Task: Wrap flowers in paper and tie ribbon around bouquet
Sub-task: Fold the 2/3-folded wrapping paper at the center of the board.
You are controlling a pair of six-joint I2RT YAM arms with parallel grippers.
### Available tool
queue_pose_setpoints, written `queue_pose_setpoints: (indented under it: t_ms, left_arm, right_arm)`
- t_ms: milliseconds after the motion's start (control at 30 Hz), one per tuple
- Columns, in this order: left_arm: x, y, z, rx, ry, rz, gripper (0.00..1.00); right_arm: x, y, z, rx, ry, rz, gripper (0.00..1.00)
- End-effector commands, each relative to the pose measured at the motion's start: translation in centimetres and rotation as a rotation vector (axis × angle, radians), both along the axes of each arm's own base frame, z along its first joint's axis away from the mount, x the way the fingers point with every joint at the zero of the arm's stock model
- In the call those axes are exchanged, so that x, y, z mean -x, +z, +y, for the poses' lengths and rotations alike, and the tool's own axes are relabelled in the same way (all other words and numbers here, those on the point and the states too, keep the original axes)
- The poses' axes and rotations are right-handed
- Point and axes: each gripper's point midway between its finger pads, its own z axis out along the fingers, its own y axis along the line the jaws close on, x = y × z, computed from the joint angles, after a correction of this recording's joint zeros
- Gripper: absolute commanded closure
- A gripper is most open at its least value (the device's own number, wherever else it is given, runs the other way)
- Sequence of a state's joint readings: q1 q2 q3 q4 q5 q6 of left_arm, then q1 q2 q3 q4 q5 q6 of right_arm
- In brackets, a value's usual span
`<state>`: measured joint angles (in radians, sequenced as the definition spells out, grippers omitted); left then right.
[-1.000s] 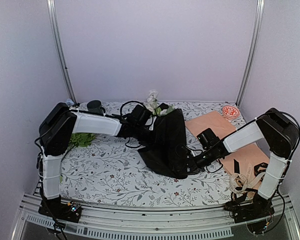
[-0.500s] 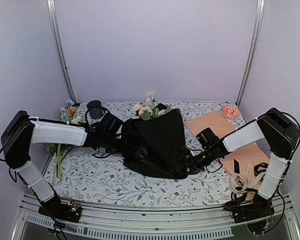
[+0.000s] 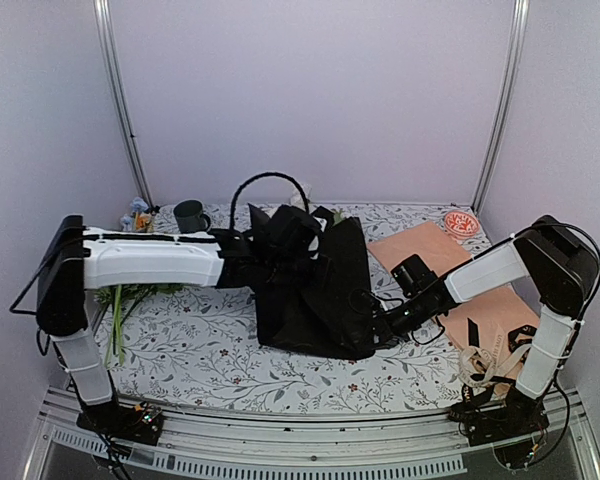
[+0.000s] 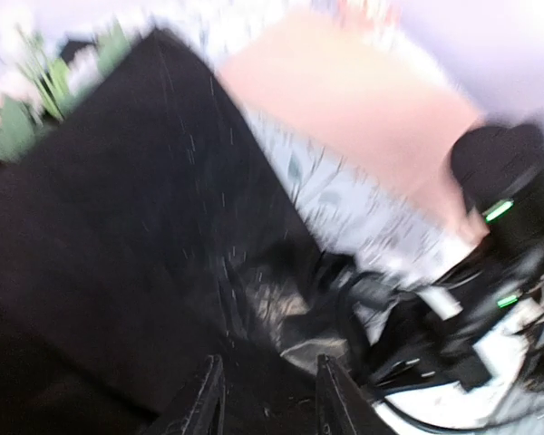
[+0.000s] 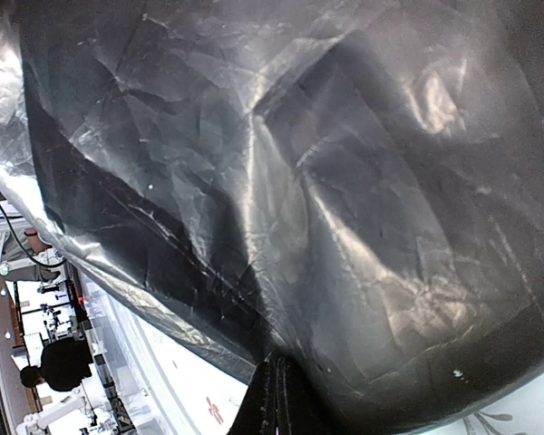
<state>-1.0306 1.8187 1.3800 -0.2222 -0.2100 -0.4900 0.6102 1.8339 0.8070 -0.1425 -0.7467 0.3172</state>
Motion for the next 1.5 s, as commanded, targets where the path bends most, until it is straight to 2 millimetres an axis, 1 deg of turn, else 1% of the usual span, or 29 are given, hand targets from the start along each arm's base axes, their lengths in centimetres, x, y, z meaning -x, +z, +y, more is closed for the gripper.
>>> queue_pose_setpoints:
  t_ms: [0,33,67,100,133,167,233,300,400,533,633,700,767,900,967,1000,1033,1133,1200,1267,1400,1467]
  left_arm:
    - [1.8,-1.4,-2.7,-0.029,-0.118,0.028,0.64]
    - [1.9,-1.3,-3.0,-0.022,-0.133,0.027,0.63]
    - [1.9,-1.9,-3.2,-0.030,-0.145,0.040,0.63]
    - [1.9,-3.1,-3.0,-0.055,-0.149,0.070,0.63]
    - [2.0,-4.7,-2.8,-0.083,-0.153,0.113,0.64]
    - [2.3,-8.4,-2.4,-0.141,-0.159,0.186,0.66]
    - [3.2,-12.1,-1.2,-0.203,-0.159,0.288,0.69]
    - [4.3,-14.5,-0.1,-0.238,-0.166,0.342,0.69]
    - [5.5,-16.7,1.4,-0.275,-0.167,0.393,0.70]
    - [6.3,-18.6,3.1,-0.293,-0.155,0.429,0.70]
    - [6.5,-19.6,3.9,-0.293,-0.146,0.460,0.71]
    - [6.9,-19.8,4.2,-0.287,-0.149,0.471,0.72]
    - [7.1,-19.5,4.2,-0.267,-0.154,0.469,0.72]
    - [6.9,-19.1,4.2,-0.257,-0.155,0.447,0.72]
    - [6.9,-19.1,4.1,-0.253,-0.159,0.447,0.72]
    - [6.9,-19.1,4.0,-0.250,-0.161,0.447,0.72]
    - [6.9,-19.1,3.9,-0.245,-0.162,0.447,0.72]
    - [6.8,-18.9,3.8,-0.235,-0.160,0.444,0.72]
    - [6.8,-18.9,3.8,-0.227,-0.157,0.444,0.71]
    - [6.8,-18.8,3.7,-0.217,-0.158,0.449,0.71]
    - [6.6,-18.3,3.5,-0.189,-0.154,0.444,0.71]
    - [6.3,-17.9,3.3,-0.182,-0.149,0.433,0.70]
  right_arm:
    - [1.4,-6.2,-5.1,0.313,-0.064,0.047,0.99]
    - [1.3,-6.2,-5.1,0.313,-0.066,0.047,0.99]
    - [1.4,-6.2,-5.1,0.310,-0.064,0.049,1.00]
    - [1.4,-6.2,-5.1,0.310,-0.064,0.050,1.00]
    - [1.4,-6.2,-5.1,0.311,-0.065,0.050,1.00]
    - [1.4,-6.2,-5.1,0.309,-0.066,0.050,0.99]
    - [1.4,-6.2,-5.1,0.310,-0.066,0.049,0.99]
    - [1.4,-6.1,-5.1,0.309,-0.066,0.047,1.00]
    - [1.4,-6.0,-5.0,0.302,-0.065,0.048,0.99]
    - [1.2,-4.9,-4.2,0.258,-0.059,0.047,0.99]
    - [0.8,-3.1,-2.9,0.185,-0.047,0.042,0.99]
    - [0.6,-1.3,-1.8,0.115,-0.035,0.039,0.99]
    - [0.0,1.0,-0.6,0.040,-0.025,0.022,0.99]
    - [-1.5,6.8,2.0,-0.121,0.004,-0.073,1.00]
    - [-1.6,8.3,3.2,-0.184,0.032,-0.089,1.00]
    - [-1.6,8.5,3.8,-0.202,0.041,-0.086,1.00]
    - [-1.5,8.2,4.2,-0.208,0.049,-0.075,1.00]
    - [-1.3,5.9,5.0,-0.176,0.045,-0.011,1.00]
    - [-0.9,4.9,5.9,-0.191,0.057,0.013,1.00]
    - [-0.3,3.1,6.4,-0.164,0.059,0.054,1.00]
    - [0.6,-0.9,6.1,-0.103,0.046,0.132,1.00]
    - [1.0,-2.9,5.4,-0.043,0.032,0.152,1.00]
